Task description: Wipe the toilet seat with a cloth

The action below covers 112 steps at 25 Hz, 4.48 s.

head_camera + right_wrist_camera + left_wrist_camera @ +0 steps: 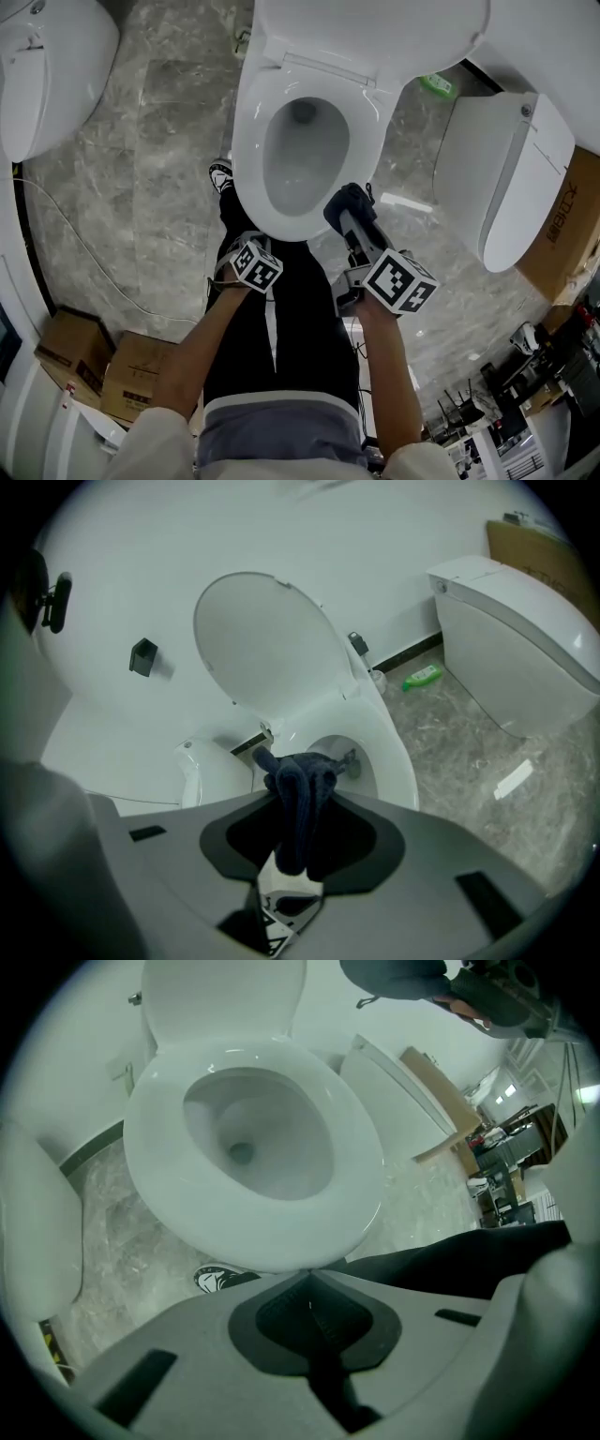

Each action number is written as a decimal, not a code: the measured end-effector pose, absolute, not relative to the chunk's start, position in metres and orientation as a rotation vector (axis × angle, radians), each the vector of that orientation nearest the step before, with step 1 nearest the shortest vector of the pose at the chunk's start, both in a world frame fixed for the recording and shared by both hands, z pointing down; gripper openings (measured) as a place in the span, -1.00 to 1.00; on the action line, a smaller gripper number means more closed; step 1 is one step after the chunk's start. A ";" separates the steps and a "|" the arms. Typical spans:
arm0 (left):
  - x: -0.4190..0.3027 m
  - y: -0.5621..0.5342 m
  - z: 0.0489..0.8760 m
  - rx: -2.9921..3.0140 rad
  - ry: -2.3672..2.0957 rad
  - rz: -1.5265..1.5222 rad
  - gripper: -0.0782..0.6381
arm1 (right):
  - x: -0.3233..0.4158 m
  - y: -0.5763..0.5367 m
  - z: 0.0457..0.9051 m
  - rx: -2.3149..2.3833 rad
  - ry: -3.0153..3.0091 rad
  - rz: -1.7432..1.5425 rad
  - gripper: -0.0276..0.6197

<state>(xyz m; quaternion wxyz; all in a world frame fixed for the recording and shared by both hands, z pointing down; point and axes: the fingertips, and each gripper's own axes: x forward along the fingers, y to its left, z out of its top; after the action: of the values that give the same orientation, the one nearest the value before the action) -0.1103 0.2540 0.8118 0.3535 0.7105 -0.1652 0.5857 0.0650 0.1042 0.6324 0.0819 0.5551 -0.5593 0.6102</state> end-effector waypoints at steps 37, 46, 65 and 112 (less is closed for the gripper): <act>-0.209 0.165 0.673 1.751 -0.983 0.839 -0.75 | 0.079 -0.081 0.782 1.905 -1.379 1.292 -0.58; -0.233 0.124 0.659 1.847 -1.027 0.820 -0.75 | 0.047 -0.098 0.786 1.842 -1.433 1.267 -0.58; -0.232 0.124 0.650 1.900 -0.953 0.876 -0.75 | -0.030 -0.107 0.787 1.580 -1.630 1.069 -0.58; -0.202 0.168 0.666 1.778 -0.968 0.929 -0.75 | -0.132 0.078 0.773 0.762 -2.114 0.841 -0.57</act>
<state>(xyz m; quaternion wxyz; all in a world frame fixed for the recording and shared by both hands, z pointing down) -0.2019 0.1677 0.6663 0.4412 0.7162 -0.3901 0.3744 -0.1317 0.0778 0.7728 0.3628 0.2959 -0.8211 0.3265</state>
